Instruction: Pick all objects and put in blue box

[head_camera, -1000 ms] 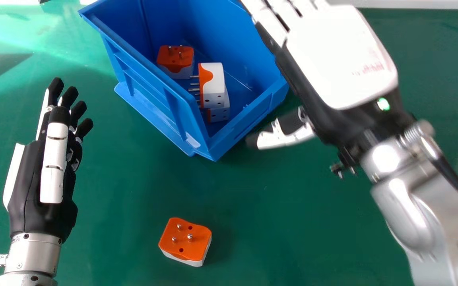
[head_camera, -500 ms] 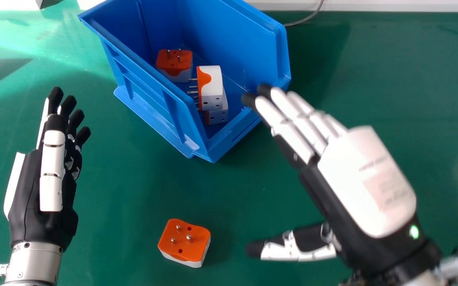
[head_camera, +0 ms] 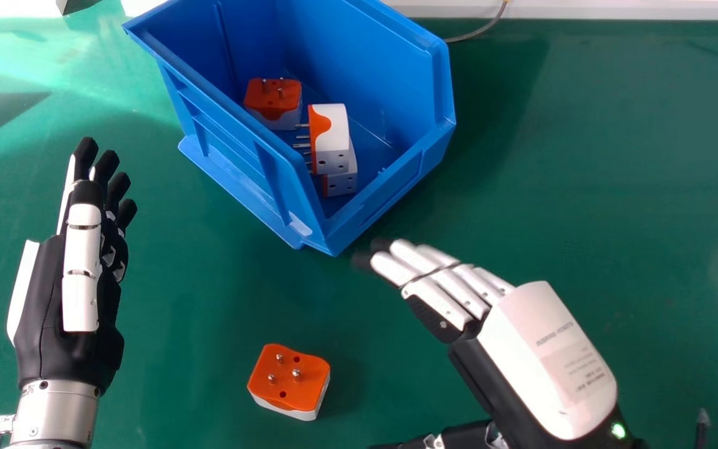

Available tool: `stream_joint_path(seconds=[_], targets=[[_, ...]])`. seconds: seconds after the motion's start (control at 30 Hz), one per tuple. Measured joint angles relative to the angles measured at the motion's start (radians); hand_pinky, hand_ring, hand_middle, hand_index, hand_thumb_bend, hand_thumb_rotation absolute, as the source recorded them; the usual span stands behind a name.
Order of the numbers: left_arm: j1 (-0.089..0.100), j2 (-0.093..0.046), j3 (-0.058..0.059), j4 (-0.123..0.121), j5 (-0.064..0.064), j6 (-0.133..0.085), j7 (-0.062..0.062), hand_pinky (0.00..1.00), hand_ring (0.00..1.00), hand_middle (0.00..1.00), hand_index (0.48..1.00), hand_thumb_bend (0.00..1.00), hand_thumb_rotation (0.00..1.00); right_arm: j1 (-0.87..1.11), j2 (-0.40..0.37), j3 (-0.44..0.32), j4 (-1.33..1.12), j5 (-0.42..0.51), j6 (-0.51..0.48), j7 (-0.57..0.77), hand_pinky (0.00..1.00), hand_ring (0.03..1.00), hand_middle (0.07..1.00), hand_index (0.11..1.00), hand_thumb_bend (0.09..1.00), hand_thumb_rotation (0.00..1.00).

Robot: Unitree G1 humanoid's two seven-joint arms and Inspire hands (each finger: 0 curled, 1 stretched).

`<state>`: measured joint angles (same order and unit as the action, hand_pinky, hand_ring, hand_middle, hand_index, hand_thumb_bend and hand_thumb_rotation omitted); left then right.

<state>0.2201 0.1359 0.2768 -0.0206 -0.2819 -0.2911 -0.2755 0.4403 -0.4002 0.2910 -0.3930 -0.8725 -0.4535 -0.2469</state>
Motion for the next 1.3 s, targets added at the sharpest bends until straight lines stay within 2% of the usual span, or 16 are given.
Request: stream_joint_path(seconds=[0.23, 0.53, 0.87, 1.1, 1.3], targets=[[-0.001, 0.006, 0.005, 0.001, 0.001, 0.000, -0.007, 0.97, 0.98, 0.99, 0.996, 0.42, 0.98, -0.046, 0.004, 0.020, 0.023, 0.007, -0.015, 0.033, 0.54, 0.646, 0.694, 0.678, 0.708, 0.27], [-0.002, 0.006, 0.006, 0.002, 0.001, 0.000, -0.007, 0.95, 0.97, 0.98, 0.994, 0.47, 0.95, -0.099, 0.006, 0.053, 0.080, -0.002, -0.058, 0.034, 0.50, 0.613, 0.665, 0.649, 0.740, 0.26], [-0.006, 0.006, 0.005, 0.002, 0.004, 0.000, -0.006, 0.95, 0.97, 0.98, 0.995, 0.48, 0.95, -0.141, 0.009, 0.101, 0.124, -0.008, -0.063, 0.044, 0.49, 0.605, 0.654, 0.644, 0.756, 0.25], [-0.008, 0.006, 0.005, 0.002, 0.005, 0.000, -0.003, 0.95, 0.97, 0.98, 0.996, 0.47, 0.95, -0.176, 0.036, 0.141, 0.162, -0.002, -0.056, 0.088, 0.50, 0.619, 0.667, 0.659, 0.720, 0.25], [-0.010, 0.006, 0.005, 0.002, 0.005, 0.001, -0.003, 0.95, 0.97, 0.98, 0.998, 0.47, 0.95, -0.209, 0.080, 0.158, 0.222, -0.012, -0.041, 0.066, 0.51, 0.632, 0.678, 0.671, 0.693, 0.24]])
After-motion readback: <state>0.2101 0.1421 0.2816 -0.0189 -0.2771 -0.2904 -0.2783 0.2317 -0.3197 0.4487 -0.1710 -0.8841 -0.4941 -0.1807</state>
